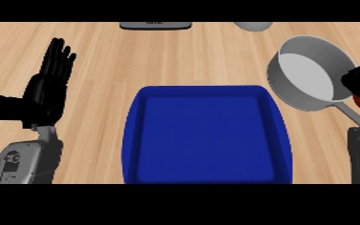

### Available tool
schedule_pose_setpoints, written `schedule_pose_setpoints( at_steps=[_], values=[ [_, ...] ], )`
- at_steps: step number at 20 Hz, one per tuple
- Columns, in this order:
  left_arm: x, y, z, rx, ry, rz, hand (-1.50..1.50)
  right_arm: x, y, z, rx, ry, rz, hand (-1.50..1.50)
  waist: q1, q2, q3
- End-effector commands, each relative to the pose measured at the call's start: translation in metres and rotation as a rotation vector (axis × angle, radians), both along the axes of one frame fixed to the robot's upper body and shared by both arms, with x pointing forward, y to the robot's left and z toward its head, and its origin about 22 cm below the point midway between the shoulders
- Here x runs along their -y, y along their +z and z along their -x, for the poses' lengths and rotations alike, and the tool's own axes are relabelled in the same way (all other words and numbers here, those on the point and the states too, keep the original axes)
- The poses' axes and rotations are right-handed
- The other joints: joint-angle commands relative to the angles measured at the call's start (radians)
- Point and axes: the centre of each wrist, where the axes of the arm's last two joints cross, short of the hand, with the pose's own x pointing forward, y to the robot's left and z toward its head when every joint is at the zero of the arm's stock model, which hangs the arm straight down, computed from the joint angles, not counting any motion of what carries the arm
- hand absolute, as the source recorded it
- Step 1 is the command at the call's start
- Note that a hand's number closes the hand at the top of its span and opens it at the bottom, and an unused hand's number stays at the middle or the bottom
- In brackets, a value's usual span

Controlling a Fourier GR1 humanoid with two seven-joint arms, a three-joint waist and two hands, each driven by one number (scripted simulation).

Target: Pick the tomato from the tray and place it in the pot

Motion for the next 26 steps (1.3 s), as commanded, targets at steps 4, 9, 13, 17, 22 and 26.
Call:
schedule_pose_setpoints(
  at_steps=[4,9,13,17,22,26],
  values=[
    [0.007,0.016,-0.003,0.005,-0.011,0.007,0.0,0.036,-0.041,-0.003,-0.139,-0.023,-0.094,1.5,0.007,0.001,0.0],
    [0.003,0.0,-0.008,-0.002,-0.014,0.02,0.0,0.058,-0.051,-0.012,-0.02,0.02,-0.395,-1.5,0.007,0.004,0.001],
    [-0.006,0.014,0.004,0.001,-0.014,-0.009,0.0,0.065,-0.074,-0.009,-0.035,0.157,-0.388,-1.5,0.011,0.001,0.001],
    [0.009,0.011,-0.001,-0.007,0.003,0.012,0.0,0.057,-0.074,-0.011,0.088,0.235,-0.323,-1.5,0.006,0.001,0.001],
    [0.002,0.007,-0.002,0.01,-0.007,0.005,0.0,0.045,-0.05,-0.01,0.35,0.24,-0.366,-1.5,0.002,-0.001,0.0],
    [0.012,0.003,-0.008,0.0,0.005,-0.009,0.0,0.046,-0.043,-0.002,0.505,0.167,-0.457,-1.5,-0.006,-0.001,0.0]
  ],
)
